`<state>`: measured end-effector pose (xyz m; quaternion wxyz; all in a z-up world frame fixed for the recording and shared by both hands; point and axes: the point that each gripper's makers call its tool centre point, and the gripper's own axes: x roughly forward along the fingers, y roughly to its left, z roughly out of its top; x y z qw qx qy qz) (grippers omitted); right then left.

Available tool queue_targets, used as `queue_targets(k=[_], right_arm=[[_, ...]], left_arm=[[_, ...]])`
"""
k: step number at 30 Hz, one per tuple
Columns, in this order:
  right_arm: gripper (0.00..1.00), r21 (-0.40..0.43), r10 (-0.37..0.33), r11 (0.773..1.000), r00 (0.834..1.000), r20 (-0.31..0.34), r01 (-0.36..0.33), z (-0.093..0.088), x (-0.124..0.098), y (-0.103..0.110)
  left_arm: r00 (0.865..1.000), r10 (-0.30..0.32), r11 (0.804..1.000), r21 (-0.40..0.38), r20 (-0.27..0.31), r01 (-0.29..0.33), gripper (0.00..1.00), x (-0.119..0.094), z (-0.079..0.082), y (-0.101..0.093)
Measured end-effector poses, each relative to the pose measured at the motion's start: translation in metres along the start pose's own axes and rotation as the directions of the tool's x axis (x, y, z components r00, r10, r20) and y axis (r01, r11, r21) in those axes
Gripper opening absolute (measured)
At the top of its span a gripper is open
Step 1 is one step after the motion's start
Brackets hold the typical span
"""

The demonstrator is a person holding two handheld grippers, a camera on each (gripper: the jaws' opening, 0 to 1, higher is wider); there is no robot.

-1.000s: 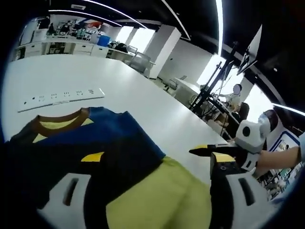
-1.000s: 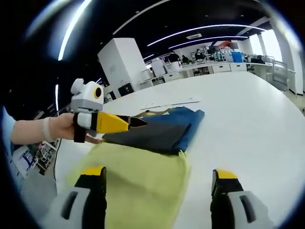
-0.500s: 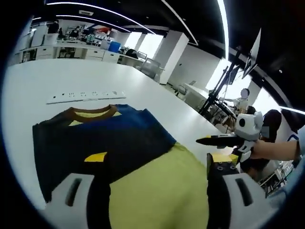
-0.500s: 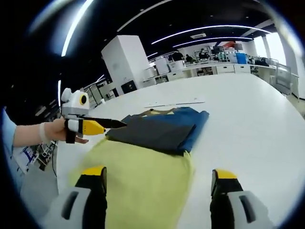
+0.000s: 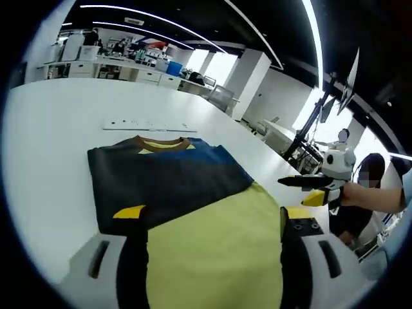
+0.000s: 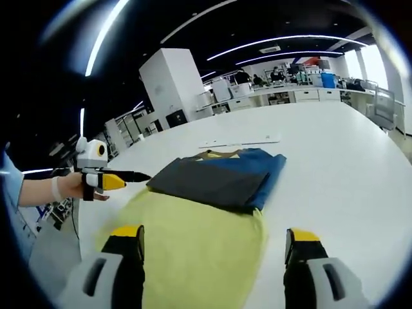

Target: Fold the garment on the visible template until the final outline fits inside the template.

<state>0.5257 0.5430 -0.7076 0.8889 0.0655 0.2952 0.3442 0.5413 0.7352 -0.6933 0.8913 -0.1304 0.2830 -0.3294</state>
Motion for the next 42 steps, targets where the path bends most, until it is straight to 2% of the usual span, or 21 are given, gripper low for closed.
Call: queue_targets(k=[6, 10, 13, 19, 22, 25, 27, 32, 35, 42], right_arm=[[0.90, 0.022, -0.003, 1.000, 1.000, 0.012, 0.003, 0.002, -0.003, 0.001], [0.89, 0.011, 0.004, 1.000, 1.000, 0.003, -0.004, 0.000, -0.006, 0.004], [0.88, 0.007, 0.011, 1.000, 1.000, -0.020, -0.011, -0.007, -0.011, 0.004], [0.86, -0.007, 0.008, 1.000, 0.998, -0.058, -0.008, -0.024, -0.022, 0.003], [0.84, -0.016, 0.006, 1.000, 0.996, -0.084, -0.008, -0.035, -0.028, 0.003], [0.83, 0.022, 0.013, 1.000, 0.997, -0.082, -0.011, -0.041, -0.033, 0.004], [0.82, 0.005, 0.004, 1.000, 0.996, -0.093, -0.003, -0.046, -0.035, 0.003], [0.73, 0.021, 0.027, 0.999, 0.994, -0.106, -0.025, -0.054, -0.043, 0.010], [0.71, 0.026, 0.019, 1.000, 0.992, -0.126, -0.016, -0.062, -0.047, 0.008], [0.58, 0.034, 0.029, 0.999, 0.988, -0.150, -0.024, -0.076, -0.061, 0.009]], left_arm=[[1.000, 0.013, 1.000, -0.004, 0.005, -0.013, 0.81, -0.005, 0.001, 0.005], [1.000, 0.020, 1.000, 0.002, -0.010, -0.020, 0.79, -0.010, -0.006, 0.007], [1.000, 0.013, 1.000, -0.013, -0.019, -0.013, 0.76, -0.020, -0.016, 0.008], [0.999, 0.037, 0.999, -0.031, -0.032, -0.038, 0.73, -0.040, -0.032, 0.014], [0.997, 0.042, 0.999, -0.024, -0.057, -0.043, 0.73, -0.051, -0.042, 0.014], [0.996, 0.048, 0.998, -0.029, -0.077, -0.051, 0.72, -0.059, -0.049, 0.016], [0.995, 0.054, 0.998, -0.029, -0.078, -0.057, 0.71, -0.066, -0.052, 0.016], [0.993, 0.062, 0.998, -0.025, -0.104, -0.065, 0.68, -0.085, -0.065, 0.016], [0.990, 0.069, 0.997, -0.019, -0.125, -0.072, 0.64, -0.096, -0.076, 0.019], [0.985, 0.096, 0.994, -0.044, -0.142, -0.104, 0.59, -0.122, -0.095, 0.024]])
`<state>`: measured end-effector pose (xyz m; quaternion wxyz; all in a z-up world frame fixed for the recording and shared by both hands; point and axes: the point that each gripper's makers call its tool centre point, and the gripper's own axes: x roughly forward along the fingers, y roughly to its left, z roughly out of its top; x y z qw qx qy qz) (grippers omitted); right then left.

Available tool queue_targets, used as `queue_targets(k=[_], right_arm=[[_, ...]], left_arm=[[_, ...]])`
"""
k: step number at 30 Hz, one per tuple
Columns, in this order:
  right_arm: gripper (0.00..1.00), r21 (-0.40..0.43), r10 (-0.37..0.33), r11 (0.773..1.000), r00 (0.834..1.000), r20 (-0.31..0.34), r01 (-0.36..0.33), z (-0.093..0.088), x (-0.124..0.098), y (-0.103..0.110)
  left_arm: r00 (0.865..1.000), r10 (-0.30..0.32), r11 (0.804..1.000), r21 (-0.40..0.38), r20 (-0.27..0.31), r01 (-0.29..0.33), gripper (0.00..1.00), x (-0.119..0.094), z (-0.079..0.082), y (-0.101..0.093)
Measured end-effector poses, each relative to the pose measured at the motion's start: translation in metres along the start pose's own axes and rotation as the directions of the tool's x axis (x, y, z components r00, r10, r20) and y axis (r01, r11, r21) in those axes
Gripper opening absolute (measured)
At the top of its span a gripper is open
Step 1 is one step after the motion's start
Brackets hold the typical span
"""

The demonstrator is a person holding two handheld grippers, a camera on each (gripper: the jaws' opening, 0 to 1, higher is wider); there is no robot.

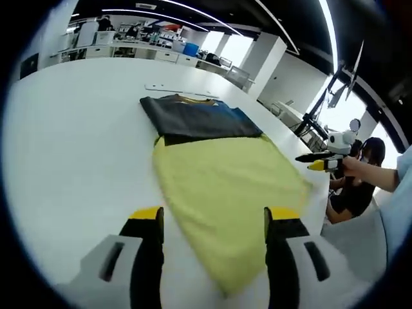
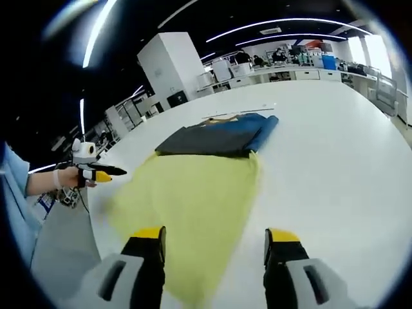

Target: Fold the garment on the visible template until the final outline fits inside the template.

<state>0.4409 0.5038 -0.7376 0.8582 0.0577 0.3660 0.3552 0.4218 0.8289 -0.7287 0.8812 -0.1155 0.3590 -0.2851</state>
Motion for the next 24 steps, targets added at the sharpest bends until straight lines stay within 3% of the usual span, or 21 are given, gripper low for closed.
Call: queue_targets(k=[2, 8, 13, 17, 19, 24], right_arm=[[0.53, -0.017, -0.002, 1.000, 1.000, -0.031, 0.001, -0.009, -0.004, 0.000], [0.41, 0.000, 0.013, 1.000, 0.999, -0.046, -0.013, -0.020, -0.016, -0.003], [0.33, -0.020, 0.026, 0.999, 0.996, -0.088, -0.028, -0.036, -0.026, 0.001], [0.29, 0.000, 0.045, 0.999, 0.994, -0.101, -0.045, -0.047, -0.031, 0.006], [0.29, 0.013, 0.052, 0.999, 0.993, -0.109, -0.051, -0.050, -0.032, 0.008], [0.24, 0.036, 0.074, 0.997, 0.991, -0.114, -0.071, -0.056, -0.031, 0.015]], left_arm=[[1.000, -0.001, 1.000, -0.011, -0.007, 0.001, 0.58, -0.006, -0.007, 0.000], [1.000, -0.002, 0.999, -0.033, -0.031, 0.001, 0.52, -0.019, -0.025, 0.000], [0.998, -0.038, 0.997, -0.072, -0.057, 0.033, 0.46, -0.027, -0.042, -0.010], [0.997, -0.038, 0.997, -0.069, -0.072, 0.033, 0.40, -0.030, -0.052, -0.012], [0.997, -0.044, 0.992, -0.122, -0.064, 0.036, 0.35, -0.031, -0.055, -0.011], [0.995, -0.054, 0.990, -0.131, -0.087, 0.042, 0.34, -0.030, -0.063, -0.013]])
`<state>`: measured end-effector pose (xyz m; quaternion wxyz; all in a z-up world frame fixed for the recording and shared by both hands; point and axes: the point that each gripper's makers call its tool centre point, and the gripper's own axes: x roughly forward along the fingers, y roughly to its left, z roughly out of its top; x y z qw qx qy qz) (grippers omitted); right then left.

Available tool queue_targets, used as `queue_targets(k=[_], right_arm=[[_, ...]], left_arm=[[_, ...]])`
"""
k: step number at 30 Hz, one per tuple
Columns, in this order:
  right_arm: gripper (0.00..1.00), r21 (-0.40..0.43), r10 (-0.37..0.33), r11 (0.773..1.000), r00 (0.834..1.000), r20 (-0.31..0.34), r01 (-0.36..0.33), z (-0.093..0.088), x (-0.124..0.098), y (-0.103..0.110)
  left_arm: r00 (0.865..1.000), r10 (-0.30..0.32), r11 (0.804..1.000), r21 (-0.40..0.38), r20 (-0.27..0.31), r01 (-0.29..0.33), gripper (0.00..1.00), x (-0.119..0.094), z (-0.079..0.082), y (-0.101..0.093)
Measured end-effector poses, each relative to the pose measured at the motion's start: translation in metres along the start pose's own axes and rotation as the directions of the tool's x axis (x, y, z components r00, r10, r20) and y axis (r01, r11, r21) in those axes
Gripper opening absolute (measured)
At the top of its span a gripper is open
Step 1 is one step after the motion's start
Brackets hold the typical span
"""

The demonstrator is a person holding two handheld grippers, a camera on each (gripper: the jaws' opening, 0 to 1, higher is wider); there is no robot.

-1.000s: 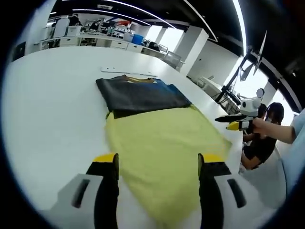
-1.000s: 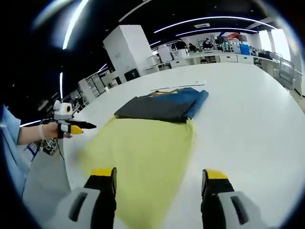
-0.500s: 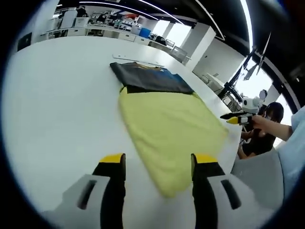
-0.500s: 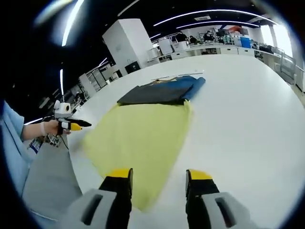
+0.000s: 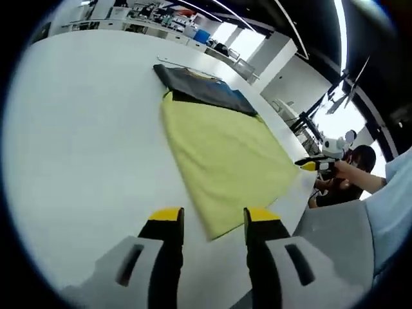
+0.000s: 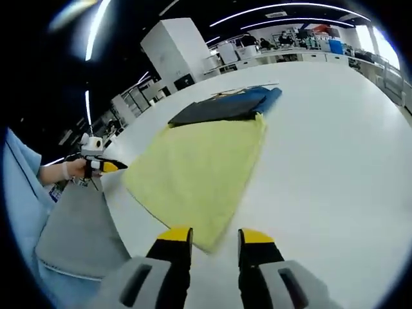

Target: Fold the garment on the visible template until the final outline fits inside the template.

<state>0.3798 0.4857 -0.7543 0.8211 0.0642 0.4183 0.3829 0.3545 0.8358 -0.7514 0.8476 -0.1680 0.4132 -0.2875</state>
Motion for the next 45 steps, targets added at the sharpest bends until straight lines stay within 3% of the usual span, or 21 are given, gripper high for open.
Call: queue_targets(k=[15, 23, 31, 37, 45], right_arm=[[0.05, 0.102, 0.021, 0.995, 1.000, 0.020, -0.023, -0.004, 0.011, 0.003], [0.00, 0.091, 0.015, 0.996, 1.000, 0.002, -0.015, -0.006, 0.013, 0.004], [0.00, 0.123, 0.038, 0.992, 0.999, 0.035, -0.042, 0.004, -0.005, 0.015], [0.00, 0.135, 0.041, 0.990, 0.998, 0.037, -0.046, -0.008, -0.019, 0.026], [0.00, 0.203, 0.046, 0.978, 0.997, 0.057, -0.057, -0.031, -0.035, 0.044]], left_arm=[[1.000, -0.011, 0.995, -0.098, 0.013, 0.012, 0.14, 0.002, -0.011, 0.002], [1.000, 0.016, 0.994, -0.106, 0.003, -0.016, 0.01, 0.006, -0.016, 0.004], [0.998, -0.050, 0.988, -0.145, 0.036, 0.055, 0.00, -0.009, -0.007, -0.007], [0.992, -0.113, 0.990, -0.092, -0.047, 0.109, 0.00, -0.022, -0.022, -0.024], [0.983, -0.164, 0.980, -0.126, -0.081, 0.154, 0.00, -0.036, -0.037, -0.039]])
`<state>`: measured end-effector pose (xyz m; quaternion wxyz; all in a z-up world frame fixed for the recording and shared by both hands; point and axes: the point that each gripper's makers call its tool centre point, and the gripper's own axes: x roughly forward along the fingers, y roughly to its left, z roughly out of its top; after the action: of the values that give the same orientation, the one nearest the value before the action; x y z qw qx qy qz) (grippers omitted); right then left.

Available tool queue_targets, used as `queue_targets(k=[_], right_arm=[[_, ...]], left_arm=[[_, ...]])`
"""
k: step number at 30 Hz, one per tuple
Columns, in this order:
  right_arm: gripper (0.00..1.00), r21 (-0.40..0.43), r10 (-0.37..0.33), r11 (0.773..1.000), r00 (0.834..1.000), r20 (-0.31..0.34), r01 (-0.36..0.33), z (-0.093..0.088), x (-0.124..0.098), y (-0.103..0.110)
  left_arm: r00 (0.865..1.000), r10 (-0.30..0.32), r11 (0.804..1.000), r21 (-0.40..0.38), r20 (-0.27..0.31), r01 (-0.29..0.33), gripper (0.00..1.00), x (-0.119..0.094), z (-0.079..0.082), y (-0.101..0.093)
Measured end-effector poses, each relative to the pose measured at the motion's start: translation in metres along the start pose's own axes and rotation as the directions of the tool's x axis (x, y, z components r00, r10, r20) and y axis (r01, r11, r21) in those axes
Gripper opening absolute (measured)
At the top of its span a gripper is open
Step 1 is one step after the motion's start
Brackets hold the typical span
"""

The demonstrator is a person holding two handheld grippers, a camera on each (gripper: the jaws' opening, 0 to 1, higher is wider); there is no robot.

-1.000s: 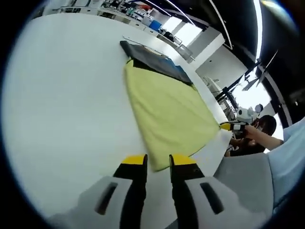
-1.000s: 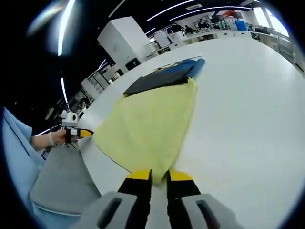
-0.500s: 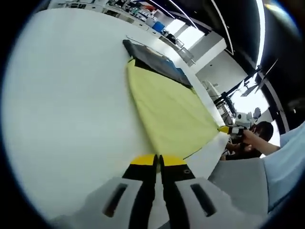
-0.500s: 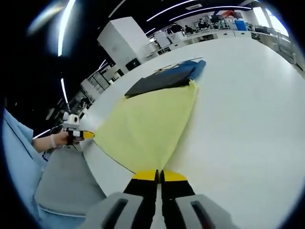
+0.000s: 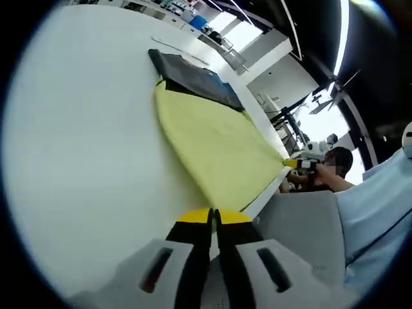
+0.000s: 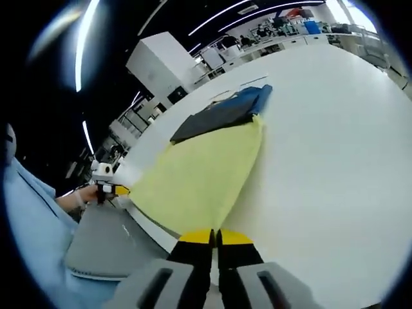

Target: Fold the garment on the visible template until the final outline fits inside the template.

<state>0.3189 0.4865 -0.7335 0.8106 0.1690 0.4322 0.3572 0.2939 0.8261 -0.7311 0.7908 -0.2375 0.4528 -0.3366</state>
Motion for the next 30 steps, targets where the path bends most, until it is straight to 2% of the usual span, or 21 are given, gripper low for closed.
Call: queue_targets(k=[9, 13, 17, 20, 23, 24, 25, 27, 29, 30], right_arm=[[0.00, 0.055, -0.008, 0.998, 1.000, 0.018, 0.007, -0.017, -0.011, 0.007], [0.00, 0.066, -0.002, 0.998, 1.000, 0.016, 0.000, -0.021, -0.016, 0.013], [0.00, 0.072, 0.014, 0.997, 1.000, -0.005, -0.013, -0.026, -0.020, 0.017], [0.00, 0.087, 0.025, 0.996, 1.000, -0.019, -0.024, -0.028, -0.023, 0.020], [0.00, 0.112, 0.040, 0.993, 0.999, -0.009, -0.039, -0.025, -0.027, 0.023], [0.00, 0.132, 0.045, 0.990, 0.999, 0.000, -0.045, -0.023, -0.028, 0.024], [0.00, 0.172, 0.076, 0.982, 0.997, 0.021, -0.078, -0.017, -0.029, 0.030], [0.00, 0.209, 0.091, 0.972, 0.993, 0.077, -0.106, -0.002, -0.031, 0.035], [0.00, 0.208, 0.102, 0.971, 0.990, 0.097, -0.120, 0.007, -0.033, 0.038], [0.00, 0.204, 0.102, 0.972, 0.990, 0.098, -0.120, 0.013, -0.033, 0.039]], left_arm=[[0.999, -0.041, 0.999, -0.027, -0.033, 0.040, 0.00, -0.012, -0.017, -0.019], [0.997, -0.063, 0.998, -0.017, -0.047, 0.062, 0.00, -0.016, -0.017, -0.032], [0.994, -0.066, 0.998, -0.031, -0.086, 0.063, 0.00, -0.020, -0.023, -0.039], [0.993, -0.078, 0.997, -0.032, -0.090, 0.075, 0.00, -0.025, -0.025, -0.046], [0.995, -0.083, 0.996, -0.037, -0.060, 0.080, 0.00, -0.028, -0.020, -0.048], [0.995, -0.090, 0.995, -0.047, -0.034, 0.089, 0.00, -0.029, -0.014, -0.050], [0.995, -0.096, 0.994, -0.057, -0.018, 0.095, 0.00, -0.030, -0.011, -0.051], [0.995, -0.099, 0.993, -0.068, 0.022, 0.100, 0.00, -0.032, -0.001, -0.051], [0.990, -0.116, 0.989, -0.084, 0.077, 0.122, 0.00, -0.034, 0.014, -0.054], [0.989, -0.117, 0.989, -0.080, 0.088, 0.124, 0.00, -0.035, 0.019, -0.054]])
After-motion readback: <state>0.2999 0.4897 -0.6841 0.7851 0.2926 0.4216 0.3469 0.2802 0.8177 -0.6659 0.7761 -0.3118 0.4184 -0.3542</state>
